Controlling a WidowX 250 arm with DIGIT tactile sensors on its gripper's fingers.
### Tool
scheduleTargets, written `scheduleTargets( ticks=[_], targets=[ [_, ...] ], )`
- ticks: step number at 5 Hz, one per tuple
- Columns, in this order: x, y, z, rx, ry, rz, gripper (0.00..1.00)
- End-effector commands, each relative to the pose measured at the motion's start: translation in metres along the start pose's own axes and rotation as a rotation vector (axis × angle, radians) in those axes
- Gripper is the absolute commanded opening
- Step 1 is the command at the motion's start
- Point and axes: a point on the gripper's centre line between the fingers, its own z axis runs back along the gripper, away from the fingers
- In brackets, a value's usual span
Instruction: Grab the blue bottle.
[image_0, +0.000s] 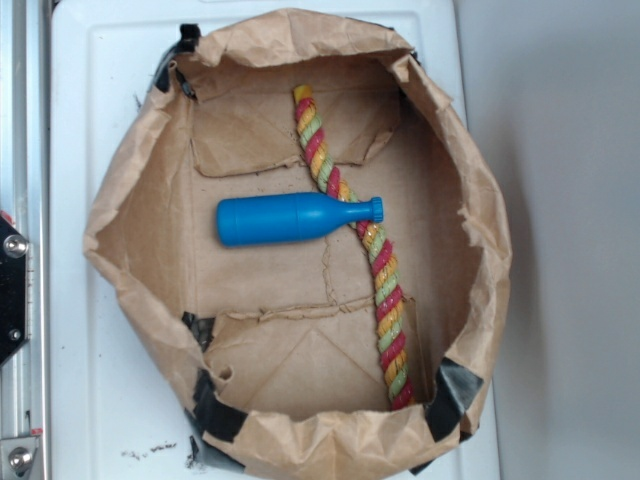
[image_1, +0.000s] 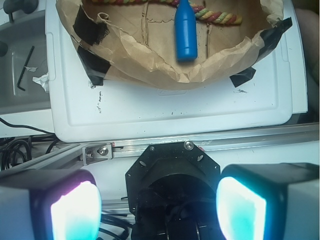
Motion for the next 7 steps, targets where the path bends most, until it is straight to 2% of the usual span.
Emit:
scheduleTargets(
  ticks=[1, 2, 3, 4, 5, 6, 7],
  targets=[
    [0.000, 0.000, 0.000, 0.000, 0.000, 0.000, 1.00],
    [0.047, -0.009, -0.024, 0.038, 0.035, 0.084, 1.00],
    [0.097, 0.001, -0.040, 0.061, 0.001, 0.128, 1.00],
    [0.146, 0.019, -0.066, 0.041, -0.040, 0.073, 1.00],
    [0.169, 0.035, -0.089, 0.091, -0.080, -0.009, 1.00],
    [0.147, 0.040, -0.101, 0.118, -0.057, -0.027, 1.00],
    [0.147, 0.040, -0.101, 0.118, -0.057, -0.027, 1.00]
  ],
)
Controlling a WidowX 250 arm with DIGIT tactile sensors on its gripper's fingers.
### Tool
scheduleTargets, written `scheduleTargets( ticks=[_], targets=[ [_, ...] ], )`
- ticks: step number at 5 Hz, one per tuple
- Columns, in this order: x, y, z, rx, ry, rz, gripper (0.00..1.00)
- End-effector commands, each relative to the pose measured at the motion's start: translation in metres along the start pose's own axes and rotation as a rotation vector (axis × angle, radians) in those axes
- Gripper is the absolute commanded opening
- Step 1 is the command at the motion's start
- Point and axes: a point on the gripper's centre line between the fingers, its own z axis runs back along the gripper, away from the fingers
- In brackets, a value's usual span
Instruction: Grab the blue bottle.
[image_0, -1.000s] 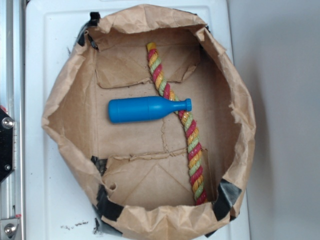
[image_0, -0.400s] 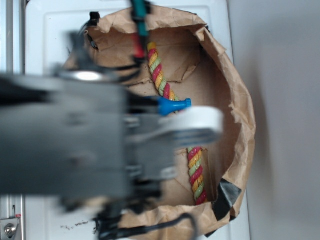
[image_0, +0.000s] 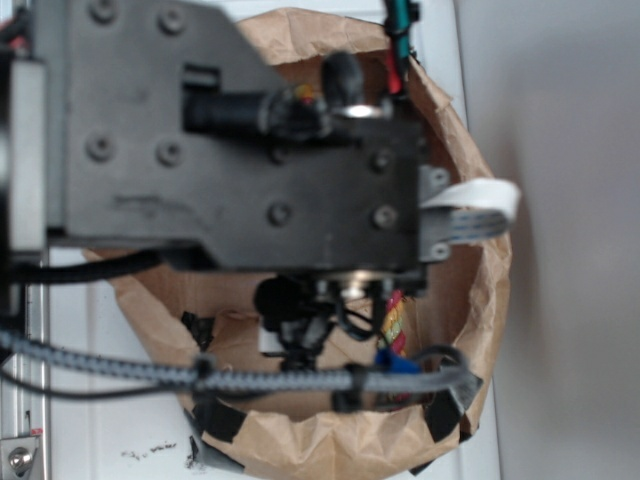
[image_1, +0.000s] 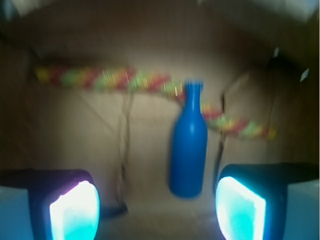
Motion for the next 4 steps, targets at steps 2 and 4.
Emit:
scheduleTargets(
  ticks=[2, 4],
  targets=[
    [0.005, 0.006, 0.022, 0.011, -0.075, 0.025, 1.00],
    [0.018, 0.000, -0.012, 0.044, -0.076, 0.002, 1.00]
  ],
)
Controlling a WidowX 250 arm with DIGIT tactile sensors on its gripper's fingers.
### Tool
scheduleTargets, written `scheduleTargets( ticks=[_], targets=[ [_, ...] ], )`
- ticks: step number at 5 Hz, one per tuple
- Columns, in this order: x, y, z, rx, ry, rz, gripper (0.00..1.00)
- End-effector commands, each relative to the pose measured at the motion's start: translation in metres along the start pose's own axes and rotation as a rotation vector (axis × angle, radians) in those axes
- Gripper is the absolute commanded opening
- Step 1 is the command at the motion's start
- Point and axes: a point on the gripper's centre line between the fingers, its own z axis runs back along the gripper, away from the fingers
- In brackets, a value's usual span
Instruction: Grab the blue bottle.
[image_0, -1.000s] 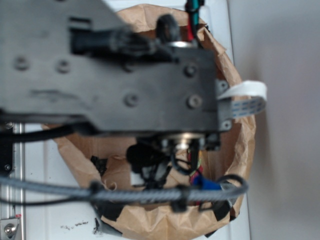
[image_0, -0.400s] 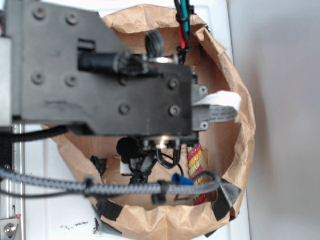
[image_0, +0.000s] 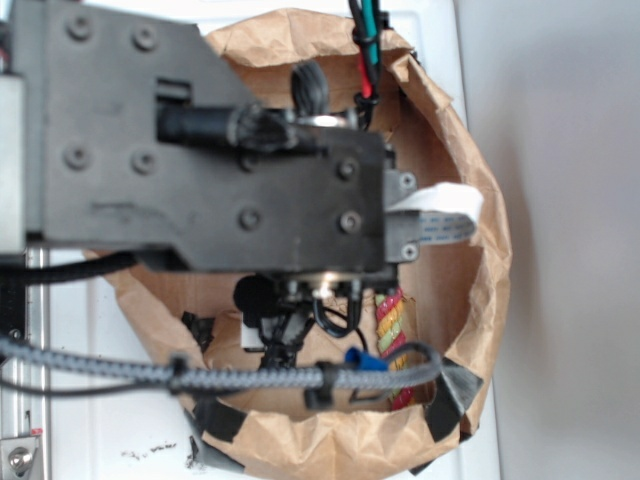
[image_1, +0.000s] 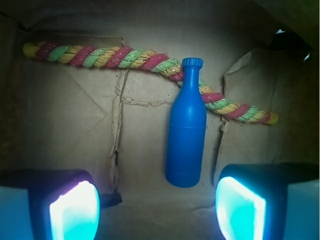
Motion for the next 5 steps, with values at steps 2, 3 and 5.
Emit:
scheduleTargets(
  ticks=[2, 3, 5],
  targets=[
    [0.020, 0.023, -0.059, 0.053, -0.080, 0.009, 1.00],
    [0.026, 0.033, -0.083, 0.078, -0.065, 0.020, 1.00],
    [0.028, 0.041, -0.095, 0.104, -0.036, 0.036, 1.00]
  ],
)
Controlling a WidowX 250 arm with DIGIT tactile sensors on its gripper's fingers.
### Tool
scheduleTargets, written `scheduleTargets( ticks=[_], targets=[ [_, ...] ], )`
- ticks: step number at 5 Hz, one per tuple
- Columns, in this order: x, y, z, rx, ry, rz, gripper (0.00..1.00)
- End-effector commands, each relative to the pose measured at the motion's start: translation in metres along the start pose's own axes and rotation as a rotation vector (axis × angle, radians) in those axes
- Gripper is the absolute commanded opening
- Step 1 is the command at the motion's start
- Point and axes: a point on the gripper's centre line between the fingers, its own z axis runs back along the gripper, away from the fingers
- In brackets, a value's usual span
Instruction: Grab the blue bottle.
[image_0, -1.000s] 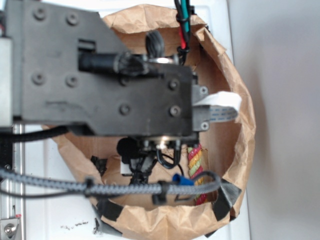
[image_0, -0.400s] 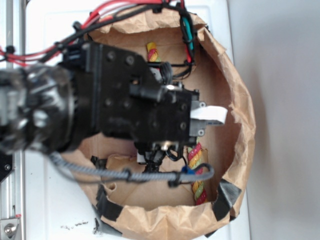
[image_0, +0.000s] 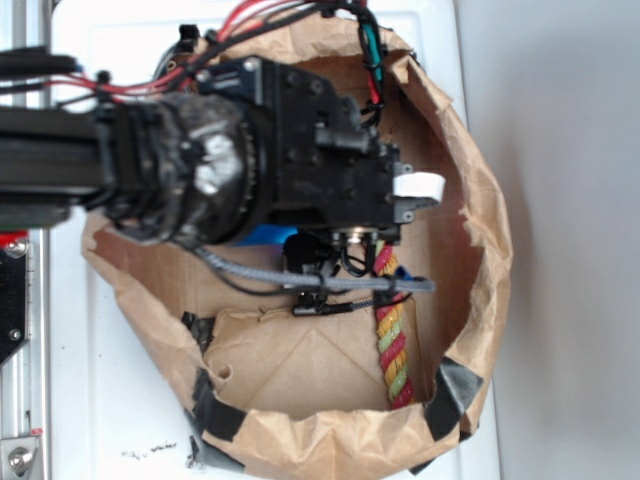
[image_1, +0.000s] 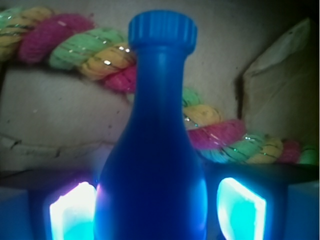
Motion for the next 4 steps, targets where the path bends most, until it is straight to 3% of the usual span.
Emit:
scheduleTargets(
  ticks=[1, 2, 3, 4],
  targets=[
    [0.009, 0.010, 0.011, 0.043, -0.041, 0.061, 0.51],
    [0.005, 0.006, 0.019, 0.060, -0.061, 0.048, 0.00],
    [0.001, 0.003, 0.036, 0.054, -0.059, 0.047, 0.00],
    [0.004, 0.000, 0.082, 0.088, -0.077, 0.096, 0.00]
  ],
)
